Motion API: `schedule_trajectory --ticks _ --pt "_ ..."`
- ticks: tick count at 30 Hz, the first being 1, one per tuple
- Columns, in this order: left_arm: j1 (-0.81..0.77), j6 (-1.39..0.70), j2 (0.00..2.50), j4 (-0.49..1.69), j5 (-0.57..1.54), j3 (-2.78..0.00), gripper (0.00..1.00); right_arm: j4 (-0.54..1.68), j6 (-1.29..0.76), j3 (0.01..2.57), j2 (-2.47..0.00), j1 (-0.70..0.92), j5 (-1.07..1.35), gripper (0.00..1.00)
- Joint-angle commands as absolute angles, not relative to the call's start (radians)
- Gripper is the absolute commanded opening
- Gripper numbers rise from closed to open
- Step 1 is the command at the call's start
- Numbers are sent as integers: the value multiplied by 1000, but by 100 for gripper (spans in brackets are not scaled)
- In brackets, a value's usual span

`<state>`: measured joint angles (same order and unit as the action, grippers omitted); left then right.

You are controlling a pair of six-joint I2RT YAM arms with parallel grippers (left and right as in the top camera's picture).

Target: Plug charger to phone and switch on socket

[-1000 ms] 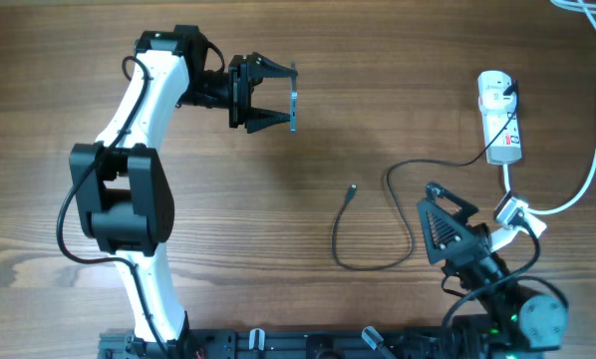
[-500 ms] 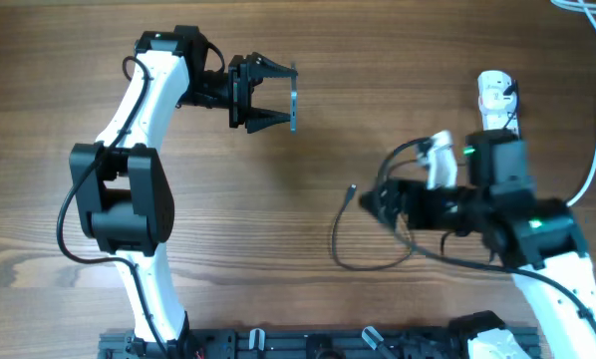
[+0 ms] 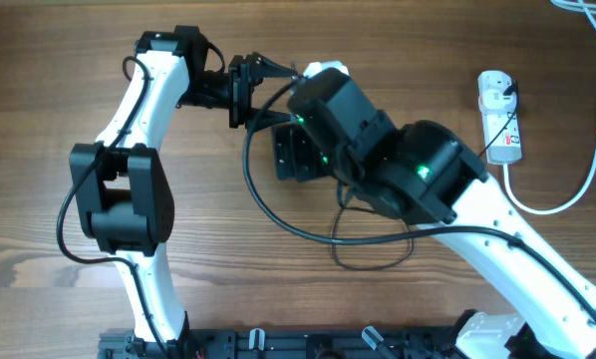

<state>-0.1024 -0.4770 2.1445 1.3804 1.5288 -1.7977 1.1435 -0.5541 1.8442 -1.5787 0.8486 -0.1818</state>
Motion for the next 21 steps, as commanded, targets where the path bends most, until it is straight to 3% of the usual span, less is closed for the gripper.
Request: schedule_trajectory --ticks 1,3,10,14,21 --pt "-97 -479 2108 1382 1577 -1799 73 1095 -584 1863 -1660 851 -271 86" --pt "-97 -479 2108 1382 1577 -1799 73 1055 -601 1863 -1693 851 -279 71" --pt "-97 -479 2108 1381 1577 -1799 73 1012 -653 1861 -1744 852 -413 73" --pt "-97 -479 2108 1381 1577 -1799 73 1005 -654 1857 -1755 852 -476 62" --pt "-97 -479 2108 1381 1577 -1799 74 993 -645 1857 -1794 852 -480 57"
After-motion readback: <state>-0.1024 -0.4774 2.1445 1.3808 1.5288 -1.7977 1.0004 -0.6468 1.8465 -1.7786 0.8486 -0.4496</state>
